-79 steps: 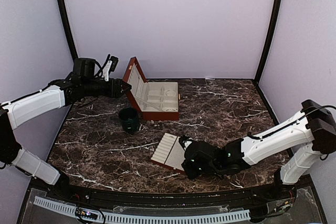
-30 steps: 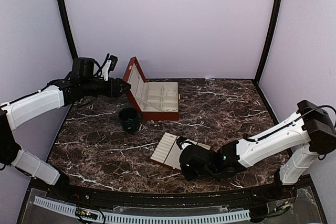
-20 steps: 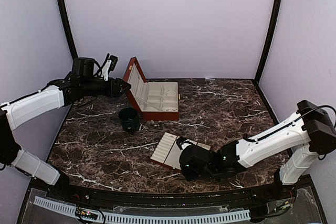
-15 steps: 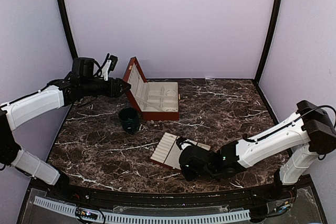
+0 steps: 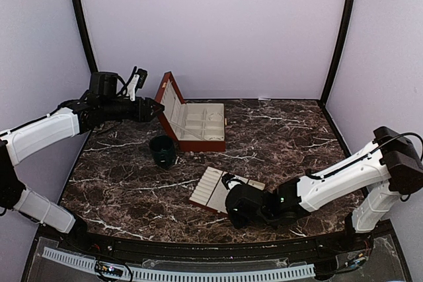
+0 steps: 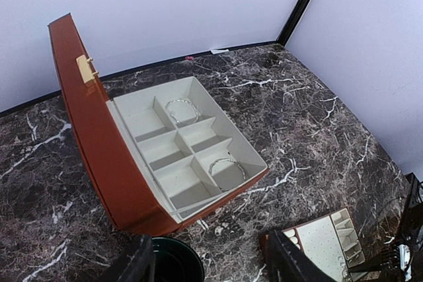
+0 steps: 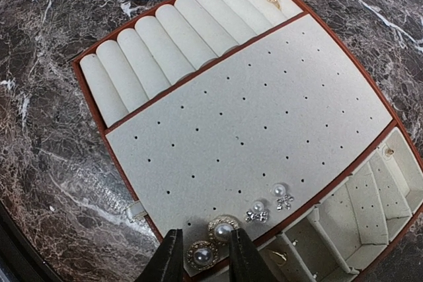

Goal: Organize the mixed jewelry
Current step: Insert the earring into the earring holder.

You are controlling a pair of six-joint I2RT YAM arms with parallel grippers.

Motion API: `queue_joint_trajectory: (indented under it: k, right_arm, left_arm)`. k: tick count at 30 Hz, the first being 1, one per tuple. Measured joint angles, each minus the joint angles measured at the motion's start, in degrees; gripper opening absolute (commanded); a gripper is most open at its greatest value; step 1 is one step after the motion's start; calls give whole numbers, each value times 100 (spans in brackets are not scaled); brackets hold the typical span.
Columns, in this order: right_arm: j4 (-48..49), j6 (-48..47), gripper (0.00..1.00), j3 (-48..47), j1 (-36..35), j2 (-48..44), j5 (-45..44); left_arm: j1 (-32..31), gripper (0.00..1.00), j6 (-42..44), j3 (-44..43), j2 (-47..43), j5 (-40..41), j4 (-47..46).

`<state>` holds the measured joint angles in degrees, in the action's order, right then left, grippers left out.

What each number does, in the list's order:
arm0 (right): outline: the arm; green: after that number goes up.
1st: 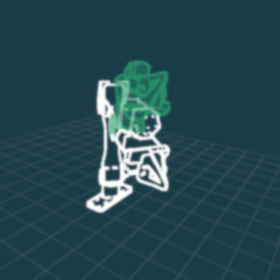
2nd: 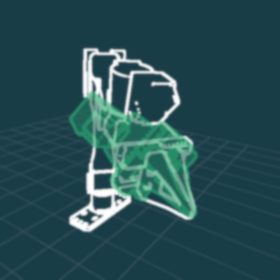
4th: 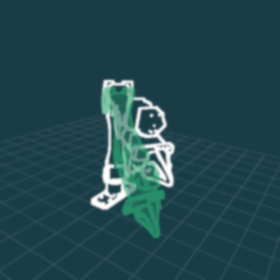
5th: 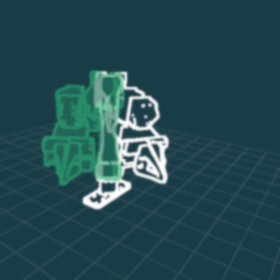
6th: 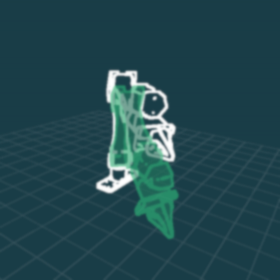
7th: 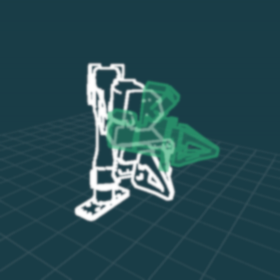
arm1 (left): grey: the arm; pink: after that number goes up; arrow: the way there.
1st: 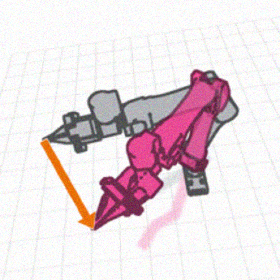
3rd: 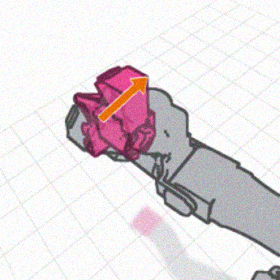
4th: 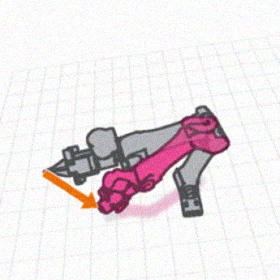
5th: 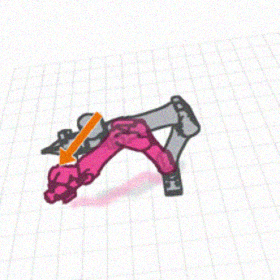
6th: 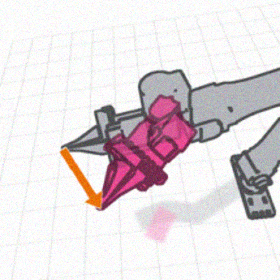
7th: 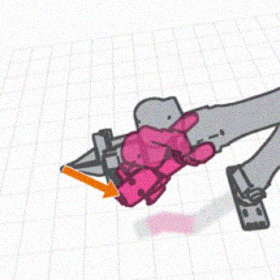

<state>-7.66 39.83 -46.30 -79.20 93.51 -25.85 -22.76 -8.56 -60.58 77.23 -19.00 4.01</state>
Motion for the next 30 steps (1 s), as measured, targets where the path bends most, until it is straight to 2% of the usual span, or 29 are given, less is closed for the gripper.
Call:
queue_joint_trajectory:
  k: [7,10,16,20,25,30]
  right_arm:
    - [-249,-31,42,-90,-2,-74,-44]
    - [-369,-28,43,-168,2,-249,-94]
    - [-466,76,29,-262,114,-844,-74]
    - [-417,234,26,-168,332,-1067,42]
    - [-680,590,40,-31,660,-1139,133]
    - [-1139,1137,45,-20,1012,-1281,254]
  left_arm:
    - [0,59,0,0,-22,0,0]
    - [0,59,0,0,-22,0,2]
    - [0,59,0,0,-28,0,2]
    - [0,59,0,2,-37,-2,0]
    - [0,59,0,28,-39,-9,0]
    - [0,59,0,33,-42,-7,0]
